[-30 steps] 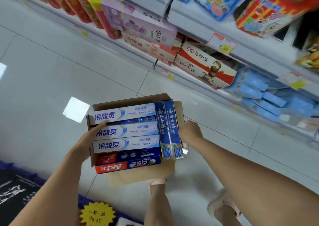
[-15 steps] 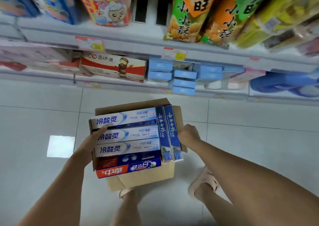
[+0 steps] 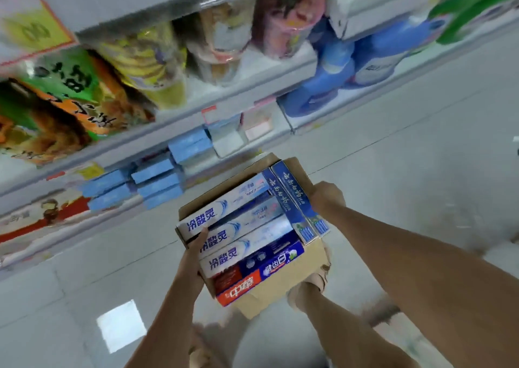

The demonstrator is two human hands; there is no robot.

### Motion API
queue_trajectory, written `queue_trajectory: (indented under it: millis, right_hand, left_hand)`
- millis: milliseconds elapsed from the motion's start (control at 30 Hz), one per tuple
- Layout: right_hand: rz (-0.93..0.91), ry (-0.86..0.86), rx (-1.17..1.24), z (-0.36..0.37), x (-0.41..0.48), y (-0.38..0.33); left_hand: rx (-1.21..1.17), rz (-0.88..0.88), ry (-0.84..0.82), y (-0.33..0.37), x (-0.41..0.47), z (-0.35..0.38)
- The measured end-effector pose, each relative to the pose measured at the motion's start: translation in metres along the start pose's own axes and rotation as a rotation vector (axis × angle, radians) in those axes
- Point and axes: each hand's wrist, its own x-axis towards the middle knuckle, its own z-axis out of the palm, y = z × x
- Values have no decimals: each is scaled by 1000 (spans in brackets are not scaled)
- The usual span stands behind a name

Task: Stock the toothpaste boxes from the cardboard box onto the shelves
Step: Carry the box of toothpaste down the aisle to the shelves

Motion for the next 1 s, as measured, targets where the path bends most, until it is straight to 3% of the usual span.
queue_trajectory:
  millis: [300,500,733,900,1000]
  right_hand:
    - [-23,-3,179,-84,69,117]
    - [-63,60,696,-113,103,207]
    - [-50,75,830,-159,153,282]
    - [103,161,974,-176,170,317]
    - [357,289,970,-169,167,329]
  left_hand:
    - [178,-19,-149,-15,29,147]
    - [361,-87,-133,-29,61,226]
    - [464,-82,-172,-28,97,332]
    - [547,-90,-206,-32,119,406]
    - [619,-106,-168,-40,133,448]
